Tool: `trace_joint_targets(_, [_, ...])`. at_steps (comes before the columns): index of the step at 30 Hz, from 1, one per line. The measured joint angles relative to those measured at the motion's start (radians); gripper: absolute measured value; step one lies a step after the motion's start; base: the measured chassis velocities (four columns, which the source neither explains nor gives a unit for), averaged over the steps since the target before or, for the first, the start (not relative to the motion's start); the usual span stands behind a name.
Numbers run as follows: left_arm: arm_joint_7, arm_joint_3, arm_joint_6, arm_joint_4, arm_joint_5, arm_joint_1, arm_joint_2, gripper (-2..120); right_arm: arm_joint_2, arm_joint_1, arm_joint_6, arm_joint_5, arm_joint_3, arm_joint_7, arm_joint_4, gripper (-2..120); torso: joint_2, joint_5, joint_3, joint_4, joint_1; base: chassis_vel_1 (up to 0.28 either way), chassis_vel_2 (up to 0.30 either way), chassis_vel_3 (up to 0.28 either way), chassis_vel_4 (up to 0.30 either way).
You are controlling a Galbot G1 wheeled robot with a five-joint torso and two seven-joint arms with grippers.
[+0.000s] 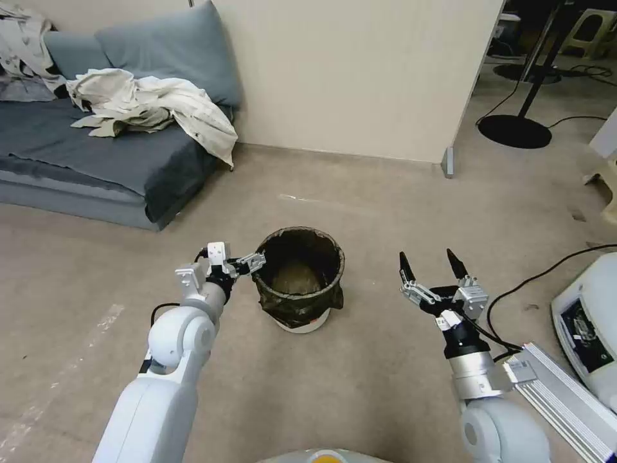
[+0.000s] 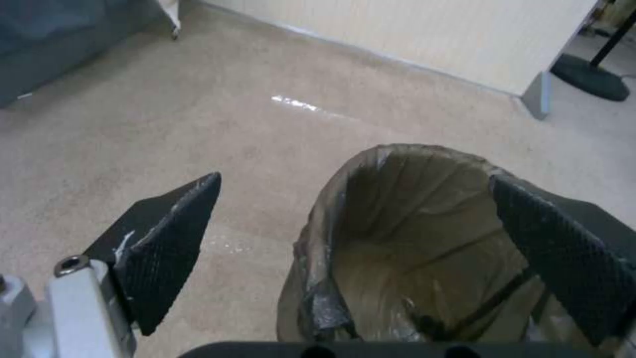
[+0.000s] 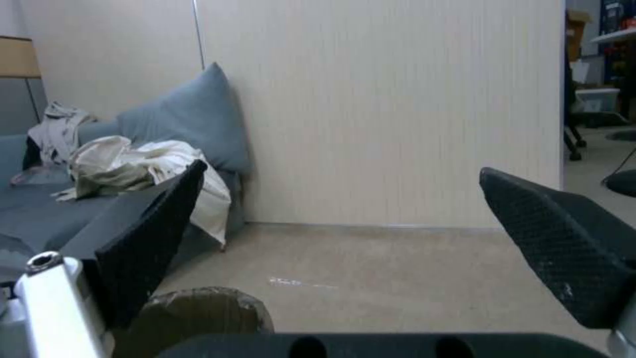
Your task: Pick up the trash can from the floor.
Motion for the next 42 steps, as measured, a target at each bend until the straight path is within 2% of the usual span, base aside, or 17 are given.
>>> trace_joint_targets(11, [-0.011, 0.029, 0.084, 0.065, 0.033, -0.028, 0.003, 98, 0.001, 0.007, 0.003, 0.002, 0.000, -0.003, -0.013, 100, 0.000, 0.0000, 0.000, 0.0000, 0.000, 0.000, 0.000, 0.000, 0.000])
trace_joint_targets(19, [-0.017, 0.059, 0.096, 0.116, 0.053, -0.033, -0.005, 98, 0.001, 0.012, 0.005, 0.005, -0.001, -0.005, -0.020, 100, 0.000, 0.0000, 0.000, 0.0000, 0.000, 0.000, 0.000, 0.000, 0.000])
trace_joint_targets(33, [-0.048, 0.103, 0.132, 0.141, 0.047, -0.083, -0.021, 97, -0.006, 0.020, 0.007, 0.010, -0.001, -0.007, -0.032, 100, 0.000, 0.0001, 0.000, 0.0000, 0.000, 0.000, 0.000, 0.000, 0.000])
trace_joint_targets(42, [-0.096, 0.128, 0.150, 0.170, 0.044, -0.118, -0.040, 97, -0.007, 0.021, 0.012, 0.015, 0.002, -0.008, -0.037, 100, 0.000, 0.0001, 0.000, 0.0000, 0.000, 0.000, 0.000, 0.000, 0.000])
